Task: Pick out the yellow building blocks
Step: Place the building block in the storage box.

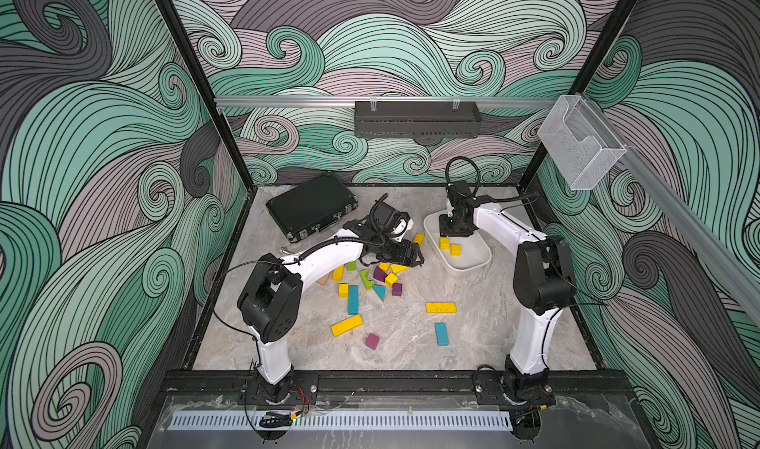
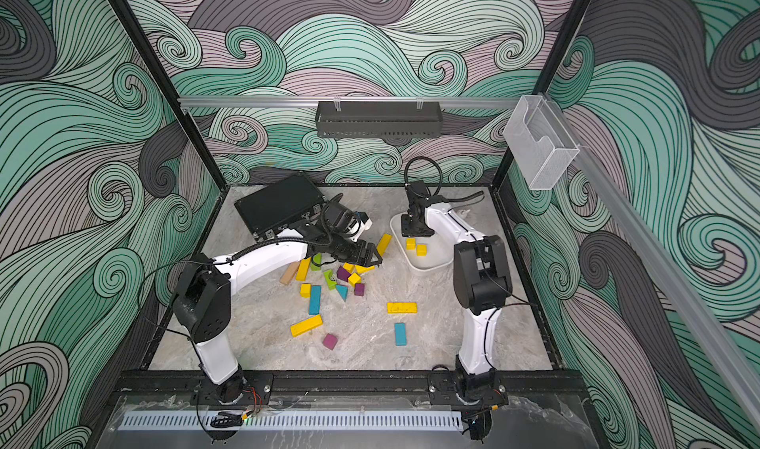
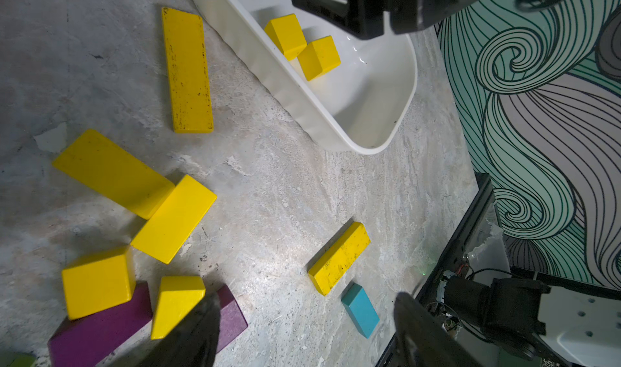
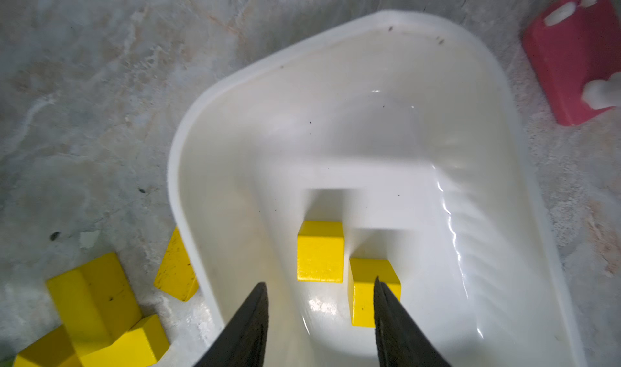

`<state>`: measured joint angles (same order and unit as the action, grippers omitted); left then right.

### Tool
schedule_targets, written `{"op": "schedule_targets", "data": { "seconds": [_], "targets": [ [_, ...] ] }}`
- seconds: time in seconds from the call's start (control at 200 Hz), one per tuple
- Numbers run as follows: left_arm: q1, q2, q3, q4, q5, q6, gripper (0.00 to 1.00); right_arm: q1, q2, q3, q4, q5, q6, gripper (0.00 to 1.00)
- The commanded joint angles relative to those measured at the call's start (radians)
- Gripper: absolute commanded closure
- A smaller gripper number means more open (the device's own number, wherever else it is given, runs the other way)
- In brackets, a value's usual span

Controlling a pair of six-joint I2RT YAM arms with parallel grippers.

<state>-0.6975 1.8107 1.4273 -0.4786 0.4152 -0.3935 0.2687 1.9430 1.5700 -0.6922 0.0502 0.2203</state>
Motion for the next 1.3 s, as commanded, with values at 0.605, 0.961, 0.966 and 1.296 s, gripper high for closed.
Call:
{"op": "schedule_targets", "data": {
  "seconds": [0.605,0.961,0.966,1.296],
  "targets": [
    [-0.004,-0.155,-0.001,-0.077,-0.075,0.055,0.2,0.138,-0.344,-0.083,-0.082,0.017,-0.018,0.5],
    [-0.005,-0.288,-0.095,-0.117,-0.138,0.079,0.2,0.248,-0.491,-0.183,-0.102,0.0,-0.035,0.53],
    [-0.005,-0.289,-0.096,-0.118,-0.139,0.079,0.2,0.25,-0.494,-0.186,-0.102,0.0,-0.035,0.53],
    [-0.004,-0.35,-0.164,-0.159,-0.154,0.104,0.2,0.315,-0.643,-0.406,-0.115,-0.005,0.027,0.54]
  ]
}}
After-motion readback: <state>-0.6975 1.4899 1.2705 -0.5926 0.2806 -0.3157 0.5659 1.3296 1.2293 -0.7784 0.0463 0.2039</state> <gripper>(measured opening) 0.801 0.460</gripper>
